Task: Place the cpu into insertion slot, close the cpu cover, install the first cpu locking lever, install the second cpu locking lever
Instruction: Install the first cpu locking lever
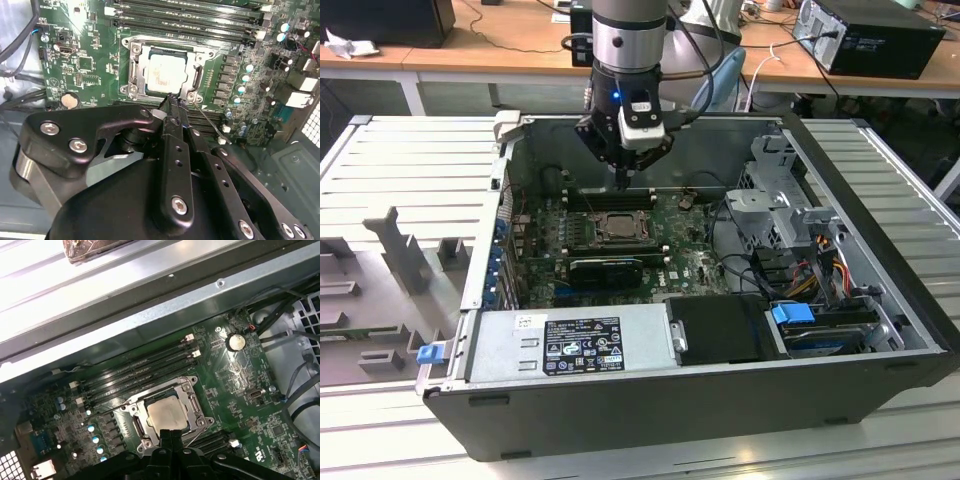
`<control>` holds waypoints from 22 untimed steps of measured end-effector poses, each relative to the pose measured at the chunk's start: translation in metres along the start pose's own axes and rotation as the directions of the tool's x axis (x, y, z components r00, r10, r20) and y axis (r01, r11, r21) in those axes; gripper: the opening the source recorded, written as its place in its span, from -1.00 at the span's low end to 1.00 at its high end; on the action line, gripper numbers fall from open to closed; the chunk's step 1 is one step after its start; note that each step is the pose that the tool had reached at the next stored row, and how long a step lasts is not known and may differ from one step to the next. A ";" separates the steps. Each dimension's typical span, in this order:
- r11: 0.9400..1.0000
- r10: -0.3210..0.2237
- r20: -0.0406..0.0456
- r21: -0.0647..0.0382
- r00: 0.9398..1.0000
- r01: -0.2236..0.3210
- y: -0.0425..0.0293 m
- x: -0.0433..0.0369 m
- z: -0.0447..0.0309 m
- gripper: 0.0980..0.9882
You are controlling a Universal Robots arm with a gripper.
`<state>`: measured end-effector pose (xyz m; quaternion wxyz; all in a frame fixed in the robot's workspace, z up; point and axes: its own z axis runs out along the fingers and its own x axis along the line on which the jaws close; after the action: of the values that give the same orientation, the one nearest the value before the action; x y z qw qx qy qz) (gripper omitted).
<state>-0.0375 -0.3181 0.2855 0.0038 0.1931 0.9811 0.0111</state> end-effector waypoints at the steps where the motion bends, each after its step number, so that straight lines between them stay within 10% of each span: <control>1: 1.000 -0.012 0.000 0.000 1.000 0.012 0.0000 0.0000 0.0000 -0.98; 7: 0.988 -0.152 -0.004 -0.002 0.988 0.152 0.0000 0.0000 0.0000 -0.98; 22: 0.922 -0.388 -0.009 -0.004 0.922 0.388 0.0000 0.0000 0.0001 -0.98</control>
<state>-0.0375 -0.3181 0.2854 0.0015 -0.0049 0.9999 0.0120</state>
